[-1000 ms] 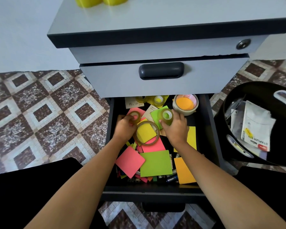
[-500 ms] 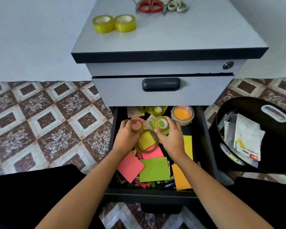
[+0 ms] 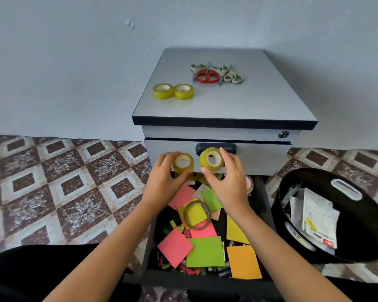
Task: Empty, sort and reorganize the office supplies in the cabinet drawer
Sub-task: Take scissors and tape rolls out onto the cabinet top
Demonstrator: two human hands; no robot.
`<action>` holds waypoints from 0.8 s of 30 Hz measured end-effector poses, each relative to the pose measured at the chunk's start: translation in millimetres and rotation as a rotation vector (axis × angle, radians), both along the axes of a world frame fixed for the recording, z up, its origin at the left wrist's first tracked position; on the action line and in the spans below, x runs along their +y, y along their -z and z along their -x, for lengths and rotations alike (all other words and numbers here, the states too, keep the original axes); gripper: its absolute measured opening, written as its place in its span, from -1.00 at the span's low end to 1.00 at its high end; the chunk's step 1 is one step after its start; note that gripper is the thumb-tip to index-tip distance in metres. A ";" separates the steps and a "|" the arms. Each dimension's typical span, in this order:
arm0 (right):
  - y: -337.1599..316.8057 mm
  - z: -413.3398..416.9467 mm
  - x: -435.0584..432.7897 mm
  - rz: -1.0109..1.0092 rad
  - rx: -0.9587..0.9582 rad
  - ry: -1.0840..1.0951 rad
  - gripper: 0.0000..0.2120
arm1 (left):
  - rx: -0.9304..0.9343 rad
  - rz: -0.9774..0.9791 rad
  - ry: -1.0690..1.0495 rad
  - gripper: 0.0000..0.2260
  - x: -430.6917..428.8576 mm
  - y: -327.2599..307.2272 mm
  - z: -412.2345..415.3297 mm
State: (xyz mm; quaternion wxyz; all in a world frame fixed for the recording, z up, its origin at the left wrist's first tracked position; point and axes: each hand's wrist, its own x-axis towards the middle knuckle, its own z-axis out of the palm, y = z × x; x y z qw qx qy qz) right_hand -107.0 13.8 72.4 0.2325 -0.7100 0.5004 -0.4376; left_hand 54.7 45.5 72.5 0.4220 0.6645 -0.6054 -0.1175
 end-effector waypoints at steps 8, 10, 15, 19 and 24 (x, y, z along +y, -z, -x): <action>-78.4 -18.0 -27.9 0.132 0.021 -0.041 -0.38 | -0.060 0.169 -0.002 -0.57 -19.0 -65.6 -15.5; -94.4 -25.5 -41.1 0.148 0.059 -0.046 -0.37 | -0.073 0.171 -0.033 -0.55 -28.2 -80.6 -21.2; -119.1 -50.3 -76.5 0.132 0.117 -0.053 -0.36 | -0.065 0.142 -0.136 -0.58 -54.8 -112.1 -34.6; -126.6 -70.4 -104.4 0.089 0.191 -0.061 -0.37 | -0.031 0.076 -0.157 -0.60 -83.2 -128.7 -50.4; -128.5 -85.8 -128.5 -0.003 0.243 -0.056 -0.35 | 0.019 -0.017 -0.192 -0.56 -113.9 -136.8 -66.7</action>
